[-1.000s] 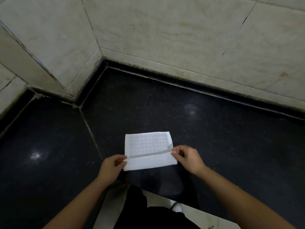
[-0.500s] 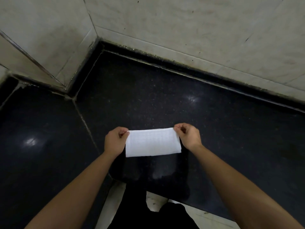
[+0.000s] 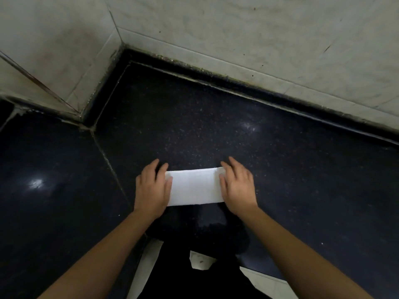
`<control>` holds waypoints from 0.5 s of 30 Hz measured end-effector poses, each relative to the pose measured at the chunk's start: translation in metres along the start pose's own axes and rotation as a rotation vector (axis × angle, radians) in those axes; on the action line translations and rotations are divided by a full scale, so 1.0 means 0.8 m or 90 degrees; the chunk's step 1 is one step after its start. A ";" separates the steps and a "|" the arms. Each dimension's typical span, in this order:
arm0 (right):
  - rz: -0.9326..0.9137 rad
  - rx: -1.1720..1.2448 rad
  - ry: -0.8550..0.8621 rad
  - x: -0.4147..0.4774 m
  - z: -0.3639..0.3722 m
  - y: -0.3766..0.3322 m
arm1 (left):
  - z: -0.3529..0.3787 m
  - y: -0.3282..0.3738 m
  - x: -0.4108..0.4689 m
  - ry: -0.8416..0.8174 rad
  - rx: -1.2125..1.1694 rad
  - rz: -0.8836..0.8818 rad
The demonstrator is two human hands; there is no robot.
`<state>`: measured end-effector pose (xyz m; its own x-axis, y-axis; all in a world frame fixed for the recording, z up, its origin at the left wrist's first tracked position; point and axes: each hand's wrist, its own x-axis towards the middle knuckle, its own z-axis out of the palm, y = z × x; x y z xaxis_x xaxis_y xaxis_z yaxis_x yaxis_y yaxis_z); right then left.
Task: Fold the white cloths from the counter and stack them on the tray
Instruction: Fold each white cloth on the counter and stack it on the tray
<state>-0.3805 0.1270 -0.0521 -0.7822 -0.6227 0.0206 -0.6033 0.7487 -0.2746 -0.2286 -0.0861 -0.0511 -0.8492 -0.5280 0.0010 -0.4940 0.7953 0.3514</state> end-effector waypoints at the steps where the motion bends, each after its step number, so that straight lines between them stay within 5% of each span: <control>1: -0.049 -0.021 -0.014 -0.007 0.006 -0.011 | 0.002 0.002 -0.008 -0.027 0.043 0.072; 4: -0.139 -0.052 -0.103 -0.019 0.026 -0.043 | 0.013 0.000 -0.027 -0.120 0.113 0.181; 10: -0.142 -0.081 -0.216 -0.017 0.058 -0.065 | 0.030 -0.025 -0.027 -0.227 0.164 0.128; 15: -0.090 -0.142 -0.244 -0.012 0.038 0.000 | 0.034 -0.023 -0.024 -0.224 0.175 0.128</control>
<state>-0.3684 0.1257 -0.0815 -0.6015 -0.7295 -0.3256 -0.7513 0.6551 -0.0797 -0.2082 -0.0828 -0.0827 -0.9213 -0.2605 -0.2887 -0.3039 0.9455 0.1166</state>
